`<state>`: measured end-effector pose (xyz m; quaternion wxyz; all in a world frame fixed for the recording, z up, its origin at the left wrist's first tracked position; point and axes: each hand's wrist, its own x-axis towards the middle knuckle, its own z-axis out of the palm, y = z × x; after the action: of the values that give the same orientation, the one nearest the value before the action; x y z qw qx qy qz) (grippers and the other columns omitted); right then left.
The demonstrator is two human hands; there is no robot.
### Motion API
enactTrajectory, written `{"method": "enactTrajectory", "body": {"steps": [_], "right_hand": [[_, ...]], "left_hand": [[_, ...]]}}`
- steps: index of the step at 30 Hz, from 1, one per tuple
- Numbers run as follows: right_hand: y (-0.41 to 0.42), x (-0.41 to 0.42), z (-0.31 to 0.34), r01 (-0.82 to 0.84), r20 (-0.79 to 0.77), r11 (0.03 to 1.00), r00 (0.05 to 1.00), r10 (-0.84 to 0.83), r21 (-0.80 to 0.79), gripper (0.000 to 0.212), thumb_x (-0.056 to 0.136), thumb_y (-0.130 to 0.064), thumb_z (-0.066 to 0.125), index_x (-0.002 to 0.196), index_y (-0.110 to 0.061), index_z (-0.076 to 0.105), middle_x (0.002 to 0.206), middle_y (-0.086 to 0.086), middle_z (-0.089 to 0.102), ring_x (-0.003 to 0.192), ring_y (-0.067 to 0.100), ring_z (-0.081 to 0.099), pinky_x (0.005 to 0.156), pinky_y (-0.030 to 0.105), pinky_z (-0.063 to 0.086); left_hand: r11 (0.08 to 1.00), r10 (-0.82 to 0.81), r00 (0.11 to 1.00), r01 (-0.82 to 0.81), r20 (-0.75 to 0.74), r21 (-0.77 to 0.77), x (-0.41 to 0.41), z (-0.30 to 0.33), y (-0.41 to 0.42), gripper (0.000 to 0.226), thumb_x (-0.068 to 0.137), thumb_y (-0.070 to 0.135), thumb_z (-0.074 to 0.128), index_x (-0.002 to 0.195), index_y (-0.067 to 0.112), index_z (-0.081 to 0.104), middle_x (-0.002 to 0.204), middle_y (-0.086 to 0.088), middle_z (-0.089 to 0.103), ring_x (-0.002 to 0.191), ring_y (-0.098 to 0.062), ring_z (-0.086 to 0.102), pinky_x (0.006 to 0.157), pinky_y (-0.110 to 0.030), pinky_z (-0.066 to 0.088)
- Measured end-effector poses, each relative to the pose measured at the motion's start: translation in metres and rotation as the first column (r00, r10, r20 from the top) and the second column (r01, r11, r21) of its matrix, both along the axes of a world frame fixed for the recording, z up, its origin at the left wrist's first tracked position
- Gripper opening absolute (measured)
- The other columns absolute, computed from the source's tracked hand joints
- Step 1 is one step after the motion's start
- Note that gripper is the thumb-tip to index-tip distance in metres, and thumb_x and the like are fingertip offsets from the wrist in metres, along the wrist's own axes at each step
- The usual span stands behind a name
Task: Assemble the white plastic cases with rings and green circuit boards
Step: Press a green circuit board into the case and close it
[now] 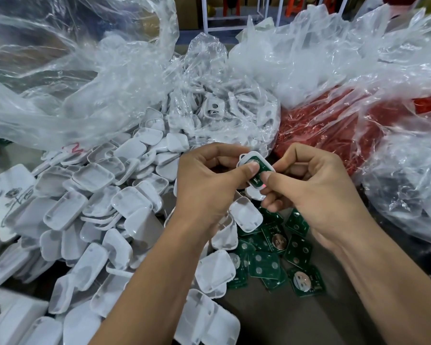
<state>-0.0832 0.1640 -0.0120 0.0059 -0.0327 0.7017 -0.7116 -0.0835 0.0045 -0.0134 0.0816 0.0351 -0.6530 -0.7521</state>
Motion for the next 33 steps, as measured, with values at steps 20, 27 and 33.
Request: {"method": "enactTrajectory", "body": {"steps": [20,27,33], "right_hand": [[0.007,0.000,0.008,-0.116,0.036,0.993,0.993,0.115,0.022,0.007,0.092,-0.005,0.074,0.088,-0.003,0.070,0.071,0.023,0.071,0.050,0.026,0.066,0.042,0.025,0.050],[0.006,-0.002,0.005,-0.056,-0.009,0.998,0.998,0.056,0.042,0.006,0.091,-0.002,0.075,0.090,-0.001,0.070,0.069,0.022,0.072,0.047,0.025,0.066,0.042,0.027,0.051],[0.006,-0.002,0.005,-0.013,-0.034,0.999,0.999,0.015,0.053,0.011,0.093,0.005,0.071,0.088,0.003,0.062,0.068,0.023,0.071,0.046,0.032,0.067,0.043,0.029,0.053]], "left_hand": [[0.994,-0.102,0.994,0.101,0.029,0.035,-0.001,0.003,-0.010,0.024,0.080,0.002,0.084,0.101,0.012,0.081,0.090,-0.014,0.079,0.083,-0.025,0.077,0.077,-0.035,0.062],[0.996,-0.075,0.997,0.075,0.013,-0.051,0.002,0.003,-0.008,0.020,0.082,0.010,0.086,0.100,0.011,0.078,0.089,-0.014,0.077,0.084,-0.036,0.075,0.072,-0.053,0.064],[0.985,-0.158,0.986,0.161,0.045,-0.064,0.002,0.003,-0.006,0.025,0.086,-0.005,0.077,0.105,0.011,0.077,0.089,-0.015,0.075,0.065,-0.019,0.072,0.060,-0.030,0.058]]}}
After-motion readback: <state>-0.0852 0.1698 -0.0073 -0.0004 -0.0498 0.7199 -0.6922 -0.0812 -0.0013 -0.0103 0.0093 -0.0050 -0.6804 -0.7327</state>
